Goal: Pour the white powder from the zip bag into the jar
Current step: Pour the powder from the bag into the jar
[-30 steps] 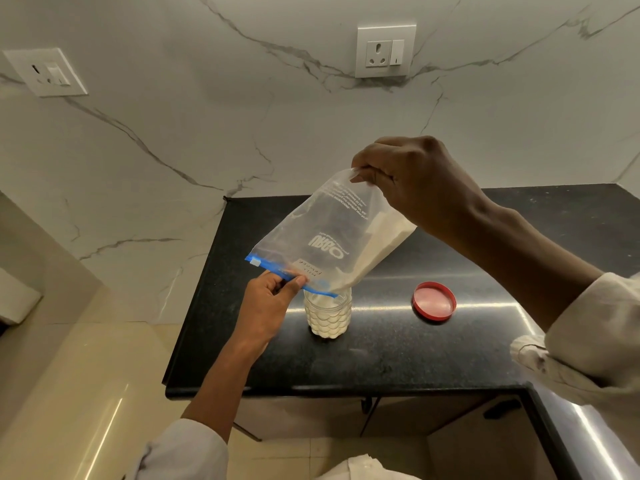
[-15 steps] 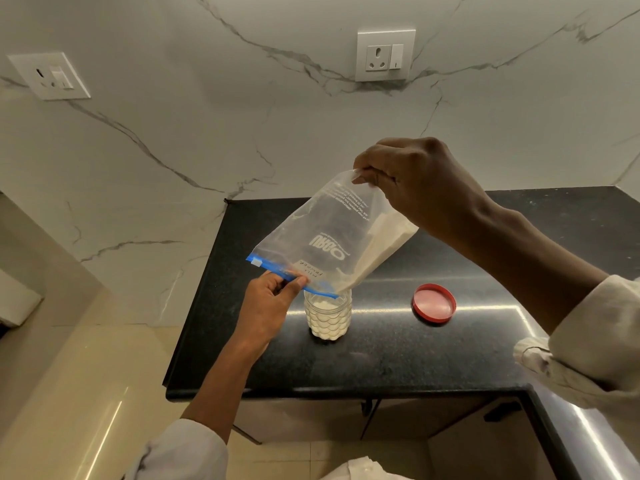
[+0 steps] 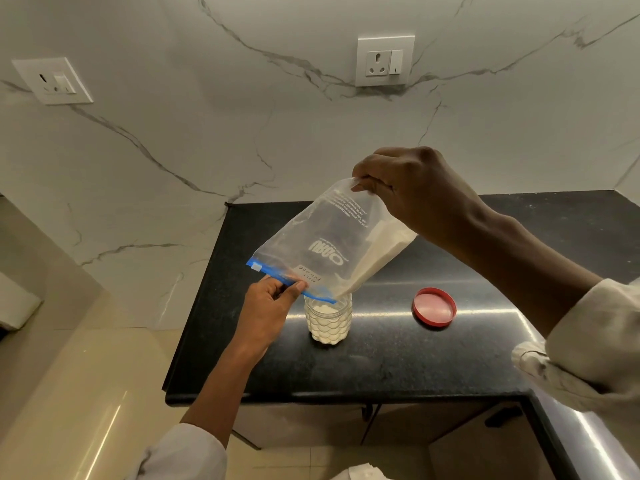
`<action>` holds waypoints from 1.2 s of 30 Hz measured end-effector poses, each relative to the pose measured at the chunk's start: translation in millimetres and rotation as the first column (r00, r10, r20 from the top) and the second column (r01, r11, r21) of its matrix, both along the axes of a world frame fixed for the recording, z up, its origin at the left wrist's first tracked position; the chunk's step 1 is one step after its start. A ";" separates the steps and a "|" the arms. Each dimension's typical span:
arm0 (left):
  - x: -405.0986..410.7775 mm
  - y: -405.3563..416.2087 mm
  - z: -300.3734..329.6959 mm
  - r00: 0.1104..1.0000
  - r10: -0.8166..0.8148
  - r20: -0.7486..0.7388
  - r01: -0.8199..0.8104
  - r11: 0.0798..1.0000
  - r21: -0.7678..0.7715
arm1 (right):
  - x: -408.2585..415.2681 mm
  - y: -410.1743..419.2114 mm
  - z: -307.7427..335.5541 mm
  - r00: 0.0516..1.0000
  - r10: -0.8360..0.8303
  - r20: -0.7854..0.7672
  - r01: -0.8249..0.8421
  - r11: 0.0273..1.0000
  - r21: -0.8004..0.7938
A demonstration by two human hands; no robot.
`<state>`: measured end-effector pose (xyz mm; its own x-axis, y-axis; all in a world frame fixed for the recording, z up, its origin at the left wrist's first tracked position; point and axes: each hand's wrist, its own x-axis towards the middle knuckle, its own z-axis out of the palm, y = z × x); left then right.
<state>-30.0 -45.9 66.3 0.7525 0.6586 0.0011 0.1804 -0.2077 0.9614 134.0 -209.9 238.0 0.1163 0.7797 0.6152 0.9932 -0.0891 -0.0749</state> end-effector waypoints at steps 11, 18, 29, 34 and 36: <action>3.6 0.8 1.1 1.000 -0.002 0.011 0.002 1.000 0.001 | 0.8 2.1 2.5 1.000 -0.001 0.024 0.000 1.000 0.019; 4.3 1.3 -0.7 1.000 0.005 0.014 -0.005 1.000 -0.001 | 0.6 2.5 3.6 1.000 0.003 0.031 -0.003 1.000 0.013; 4.7 3.9 -2.6 1.000 0.014 0.013 -0.014 1.000 -0.014 | 1.4 5.2 1.7 0.999 0.005 0.039 -0.006 1.000 0.013; 3.4 4.8 -3.5 1.000 0.017 0.011 -0.017 1.000 -0.016 | 1.1 3.8 3.4 0.999 0.015 0.032 -0.016 1.000 0.026; 3.9 4.3 -2.3 1.000 0.016 0.004 -0.016 1.000 -0.007 | 0.9 5.5 3.2 0.999 0.012 0.031 -0.012 1.000 0.022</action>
<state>-26.1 -41.6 64.1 0.7419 0.6705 -0.0006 0.1800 -0.1983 0.9635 134.9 -204.4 241.2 0.0878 0.7670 0.6356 0.9961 -0.0760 -0.0460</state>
